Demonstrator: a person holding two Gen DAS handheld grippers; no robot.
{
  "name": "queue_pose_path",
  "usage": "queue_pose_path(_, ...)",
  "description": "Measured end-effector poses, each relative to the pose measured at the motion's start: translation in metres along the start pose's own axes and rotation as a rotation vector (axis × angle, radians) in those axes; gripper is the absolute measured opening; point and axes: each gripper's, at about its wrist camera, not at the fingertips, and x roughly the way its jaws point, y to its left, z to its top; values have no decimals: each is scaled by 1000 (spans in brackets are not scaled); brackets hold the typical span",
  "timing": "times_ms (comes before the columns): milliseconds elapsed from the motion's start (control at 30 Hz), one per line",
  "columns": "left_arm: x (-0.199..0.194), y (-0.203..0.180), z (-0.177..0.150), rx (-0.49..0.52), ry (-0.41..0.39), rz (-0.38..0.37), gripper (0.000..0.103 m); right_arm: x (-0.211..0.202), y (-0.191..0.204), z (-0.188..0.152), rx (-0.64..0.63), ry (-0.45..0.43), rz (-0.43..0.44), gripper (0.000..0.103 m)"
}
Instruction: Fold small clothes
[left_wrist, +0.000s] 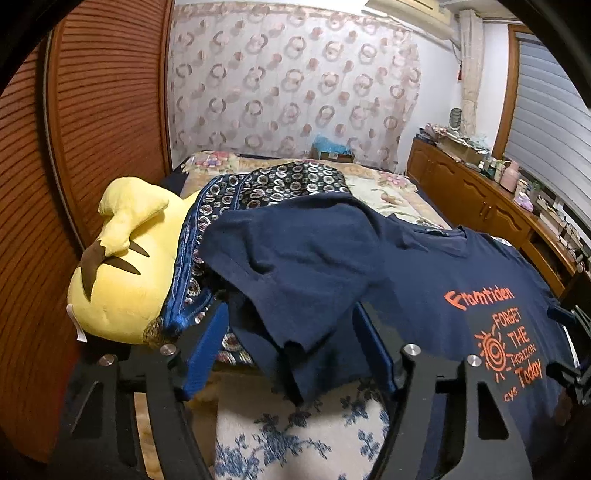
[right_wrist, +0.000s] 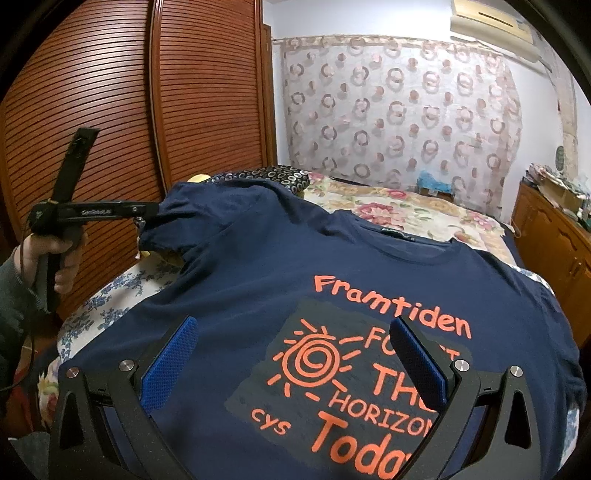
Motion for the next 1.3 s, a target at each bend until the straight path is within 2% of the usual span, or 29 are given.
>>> queue_pose_path(167, 21, 14, 9, -36, 45, -10, 56, 5, 5, 7, -10, -1, 14, 103)
queue_pose_path(433, 40, 23, 11, -51, 115, -14, 50, 5, 8, 1, -4, 11, 32, 103)
queue_pose_path(500, 40, 22, 11, -47, 119, -26, 43, 6, 6, 1, 6, 13, 33, 103)
queue_pose_path(567, 40, 22, 11, -37, 121, -27, 25, 6, 4, 1, 17, 12, 32, 103)
queue_pose_path(667, 38, 15, 13, 1, 121, -29, 10, 4, 3, 0, 28, 8, 31, 103)
queue_pose_path(767, 26, 4, 18, 35, 85, -27, 8, 2, 2, -1, 37, 3, 25, 103)
queue_pose_path(967, -2, -33, 37, 95, -1, -80, 7, 3, -2, -4, 62, -3, 13, 103)
queue_pose_path(1200, -9, -99, 61, 180, -31, -188, 7, -4, -10, -7, 101, -21, -12, 103)
queue_pose_path(1300, -3, -132, 64, 230, -25, -209, 7, -7, -13, -10, 117, -29, -26, 103)
